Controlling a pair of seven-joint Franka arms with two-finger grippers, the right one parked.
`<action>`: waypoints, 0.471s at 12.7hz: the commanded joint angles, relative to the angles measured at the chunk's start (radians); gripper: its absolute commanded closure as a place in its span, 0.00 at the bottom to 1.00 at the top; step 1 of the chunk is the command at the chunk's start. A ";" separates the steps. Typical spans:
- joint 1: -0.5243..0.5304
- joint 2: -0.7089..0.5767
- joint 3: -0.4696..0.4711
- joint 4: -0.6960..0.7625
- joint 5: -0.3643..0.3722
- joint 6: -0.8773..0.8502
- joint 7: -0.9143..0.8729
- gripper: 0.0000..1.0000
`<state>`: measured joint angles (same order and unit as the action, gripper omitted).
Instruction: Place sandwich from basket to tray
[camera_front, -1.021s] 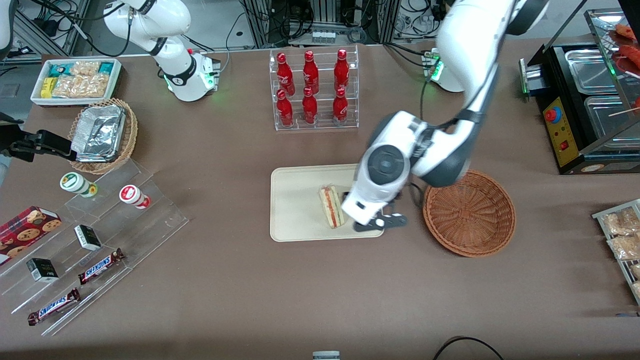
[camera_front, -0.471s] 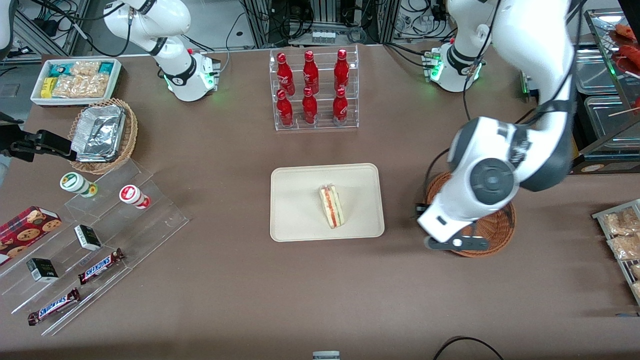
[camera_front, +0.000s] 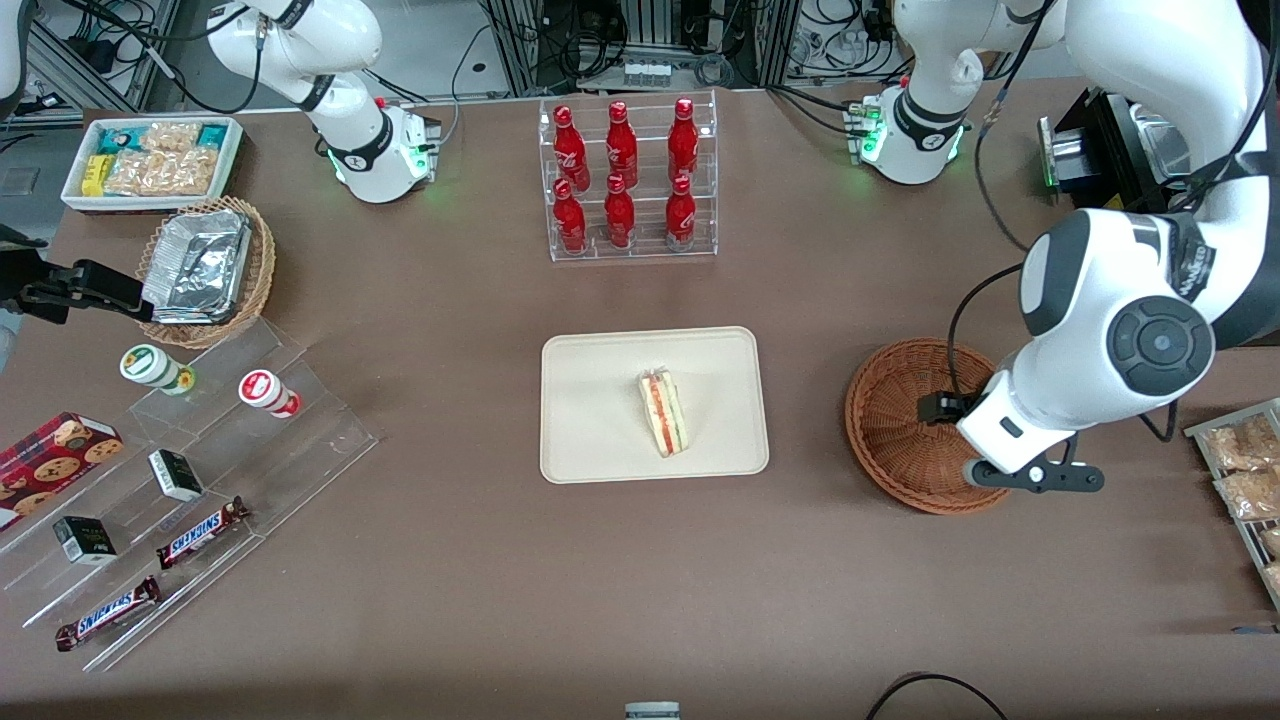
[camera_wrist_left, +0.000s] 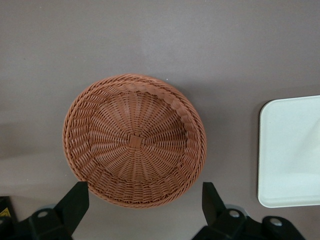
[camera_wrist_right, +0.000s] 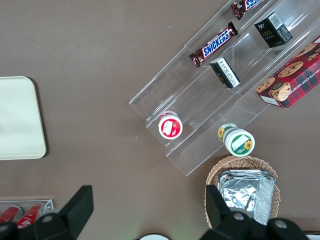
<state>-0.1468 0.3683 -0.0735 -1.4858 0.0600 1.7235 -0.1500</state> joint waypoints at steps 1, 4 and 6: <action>0.009 -0.098 -0.006 -0.076 0.001 -0.012 0.010 0.00; 0.032 -0.167 -0.008 -0.129 0.001 -0.041 0.010 0.00; 0.056 -0.196 -0.009 -0.133 0.000 -0.087 0.010 0.00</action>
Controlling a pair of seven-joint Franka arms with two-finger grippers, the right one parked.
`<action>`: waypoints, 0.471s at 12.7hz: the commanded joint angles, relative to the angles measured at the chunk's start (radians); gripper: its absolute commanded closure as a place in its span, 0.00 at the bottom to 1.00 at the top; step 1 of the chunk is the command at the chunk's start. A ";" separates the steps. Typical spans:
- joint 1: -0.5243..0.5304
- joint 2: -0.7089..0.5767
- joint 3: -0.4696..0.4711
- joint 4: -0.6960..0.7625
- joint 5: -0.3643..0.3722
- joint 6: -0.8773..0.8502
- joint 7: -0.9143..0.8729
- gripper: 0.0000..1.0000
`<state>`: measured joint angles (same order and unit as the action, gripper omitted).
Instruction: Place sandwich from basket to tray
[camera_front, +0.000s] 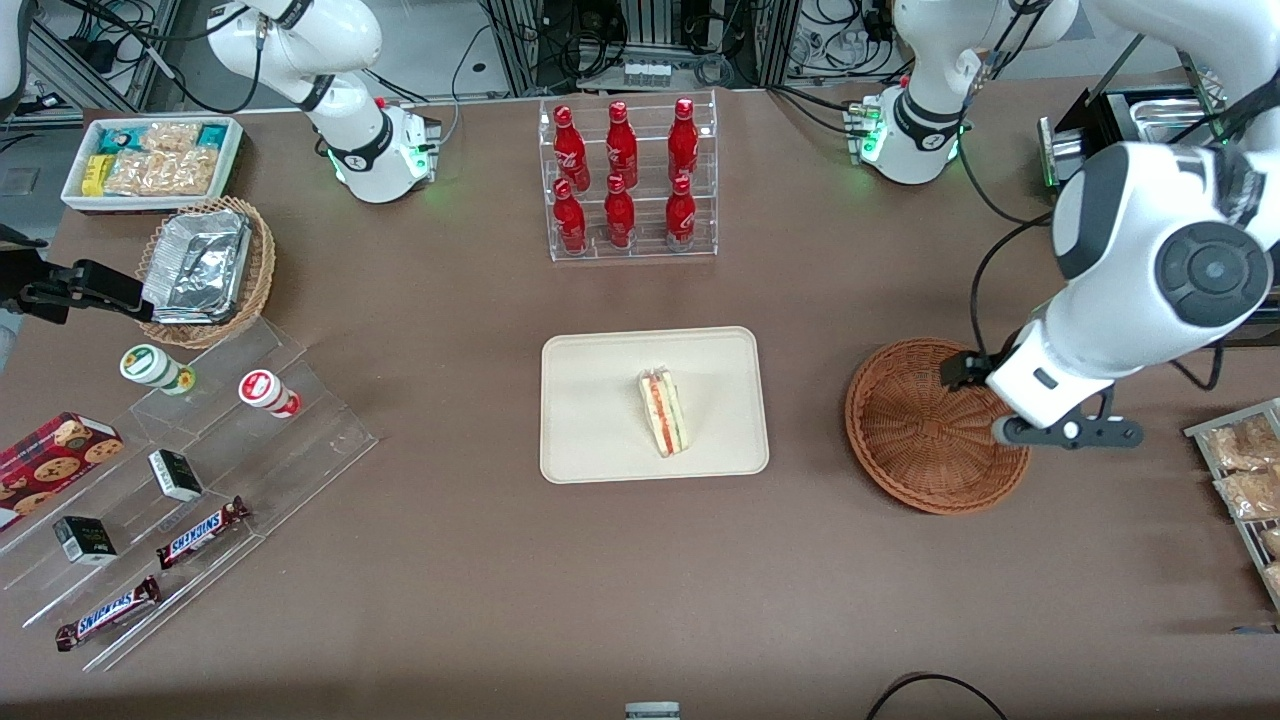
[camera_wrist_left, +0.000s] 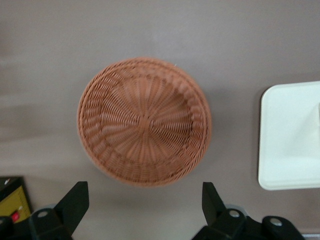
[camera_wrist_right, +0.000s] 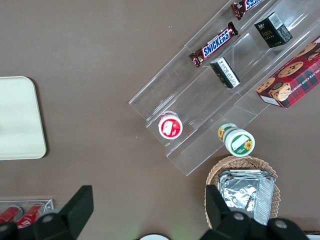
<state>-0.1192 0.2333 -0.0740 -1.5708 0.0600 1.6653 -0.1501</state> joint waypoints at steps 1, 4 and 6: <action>0.050 -0.080 -0.015 -0.048 0.000 -0.045 0.010 0.00; 0.183 -0.136 -0.119 -0.049 -0.020 -0.105 0.015 0.00; 0.226 -0.176 -0.144 -0.049 -0.023 -0.160 0.087 0.00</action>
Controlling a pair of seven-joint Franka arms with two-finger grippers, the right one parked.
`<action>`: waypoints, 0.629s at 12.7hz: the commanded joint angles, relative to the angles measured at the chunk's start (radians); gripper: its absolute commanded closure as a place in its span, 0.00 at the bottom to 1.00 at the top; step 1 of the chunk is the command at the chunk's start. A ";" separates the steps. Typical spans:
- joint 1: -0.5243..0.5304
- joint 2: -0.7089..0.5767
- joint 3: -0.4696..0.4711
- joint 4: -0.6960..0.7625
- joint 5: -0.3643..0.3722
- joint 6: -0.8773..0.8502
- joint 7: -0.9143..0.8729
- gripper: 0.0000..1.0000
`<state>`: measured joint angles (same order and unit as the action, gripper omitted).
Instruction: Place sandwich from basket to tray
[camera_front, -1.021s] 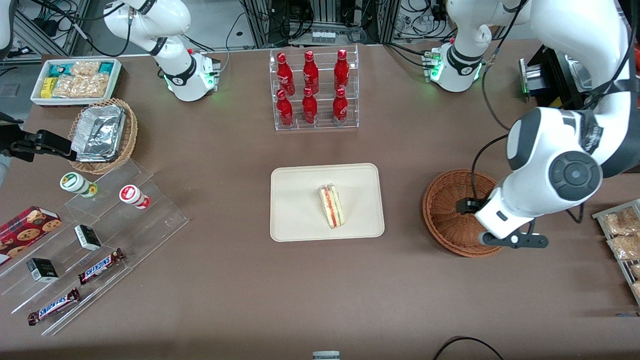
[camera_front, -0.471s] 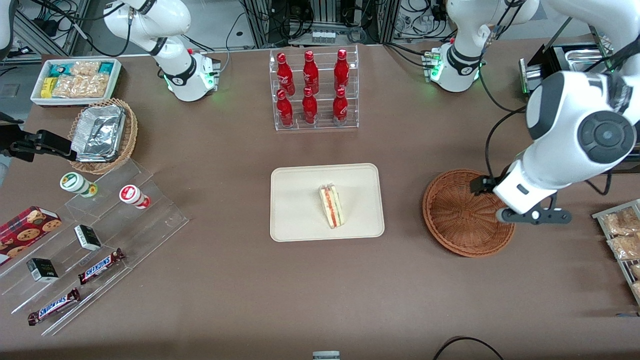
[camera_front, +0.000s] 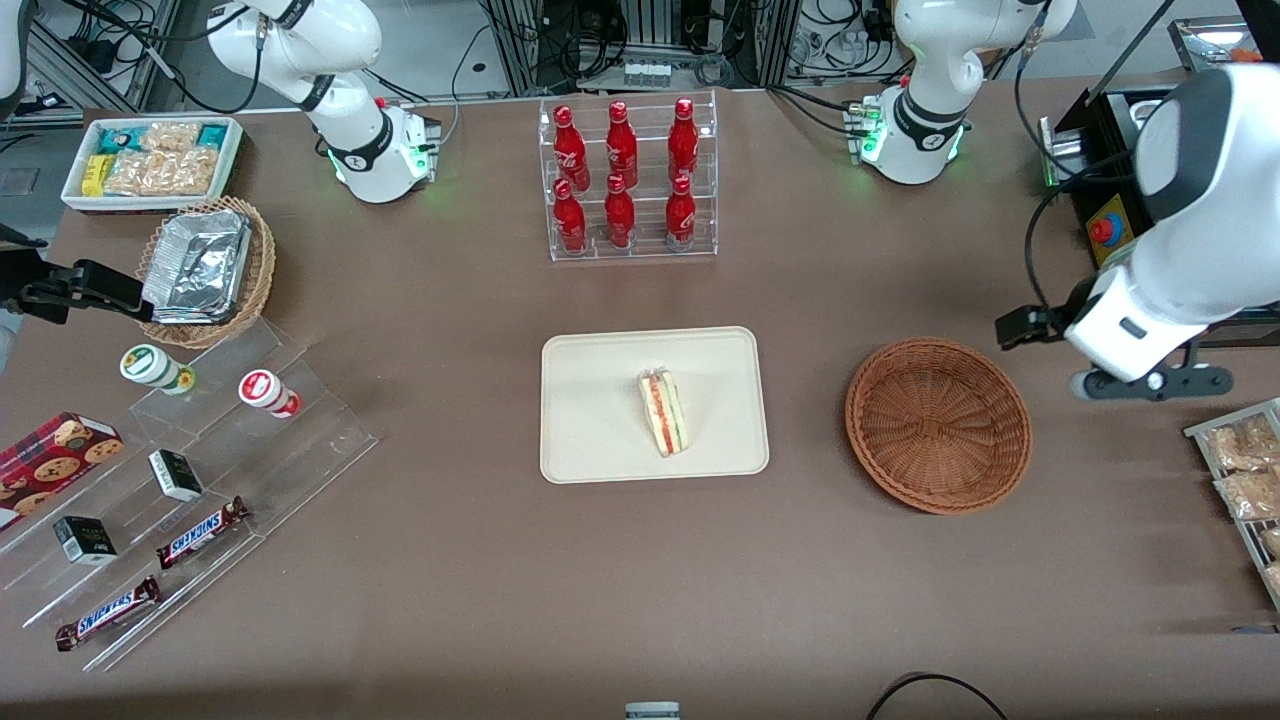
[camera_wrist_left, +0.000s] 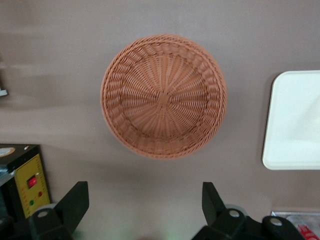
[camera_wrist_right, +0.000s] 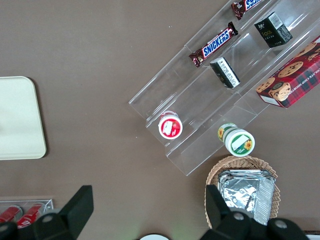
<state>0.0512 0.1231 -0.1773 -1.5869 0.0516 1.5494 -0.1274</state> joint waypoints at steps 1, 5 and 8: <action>0.067 -0.089 -0.042 -0.033 -0.015 -0.083 0.099 0.00; 0.101 -0.145 -0.039 -0.030 -0.049 -0.134 0.135 0.00; 0.012 -0.143 0.034 -0.028 -0.047 -0.117 0.135 0.00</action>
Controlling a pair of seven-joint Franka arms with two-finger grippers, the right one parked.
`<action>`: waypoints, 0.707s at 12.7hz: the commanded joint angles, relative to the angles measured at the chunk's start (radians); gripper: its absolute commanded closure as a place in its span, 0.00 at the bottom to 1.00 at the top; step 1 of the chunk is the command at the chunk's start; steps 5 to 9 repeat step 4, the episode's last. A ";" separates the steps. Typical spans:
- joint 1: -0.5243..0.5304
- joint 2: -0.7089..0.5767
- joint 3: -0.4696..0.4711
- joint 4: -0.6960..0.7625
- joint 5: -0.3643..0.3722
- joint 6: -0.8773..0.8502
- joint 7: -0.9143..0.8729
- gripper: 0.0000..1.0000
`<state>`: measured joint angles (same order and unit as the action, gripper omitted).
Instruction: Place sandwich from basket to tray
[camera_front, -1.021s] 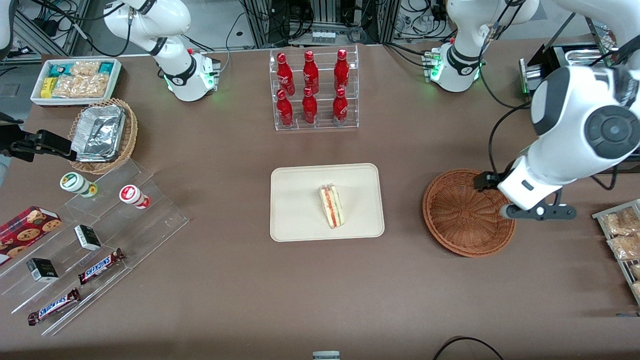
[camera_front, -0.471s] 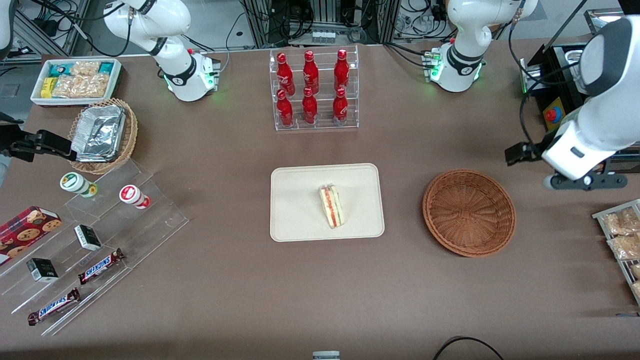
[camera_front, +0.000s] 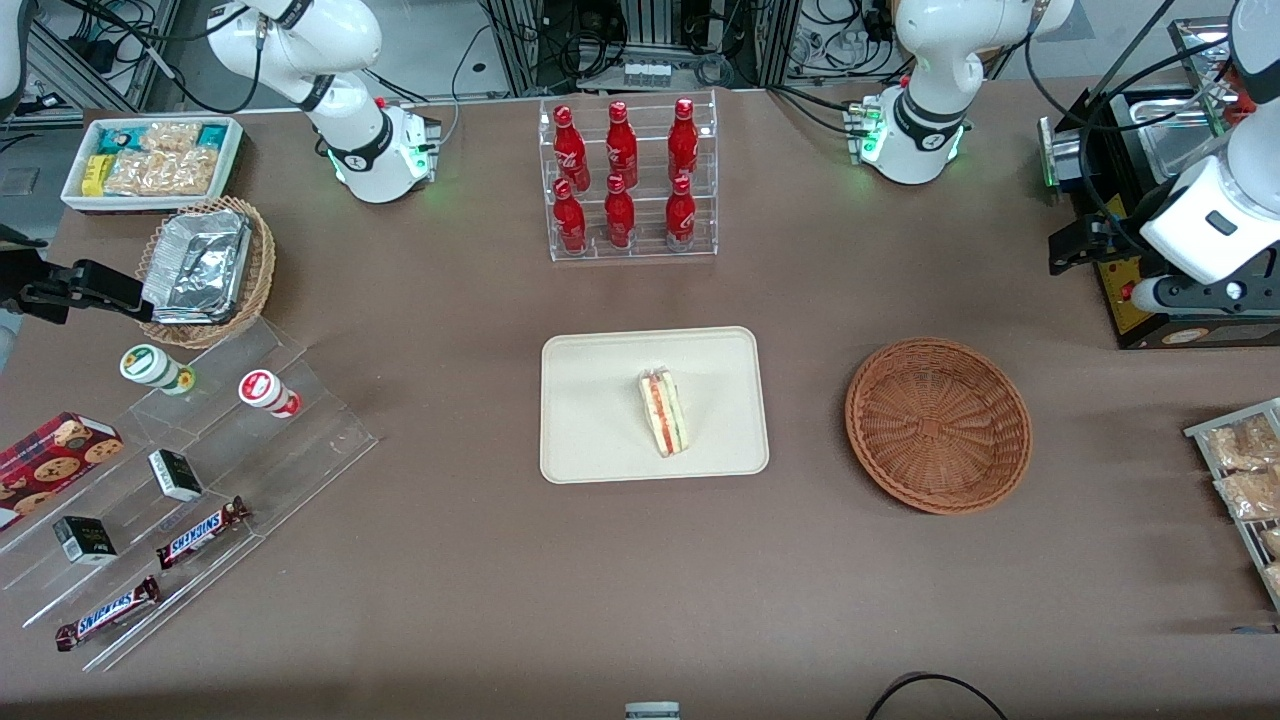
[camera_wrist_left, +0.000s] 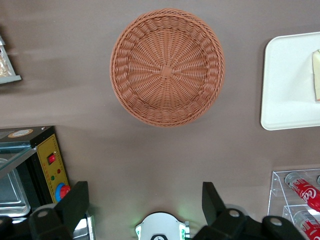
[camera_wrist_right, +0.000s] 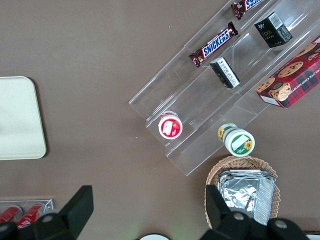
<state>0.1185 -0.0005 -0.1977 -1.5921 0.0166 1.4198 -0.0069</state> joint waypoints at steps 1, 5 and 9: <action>-0.089 -0.019 0.081 -0.023 -0.014 0.014 0.015 0.00; -0.207 -0.019 0.199 -0.023 -0.014 0.030 0.013 0.00; -0.207 -0.019 0.199 -0.023 -0.014 0.030 0.013 0.00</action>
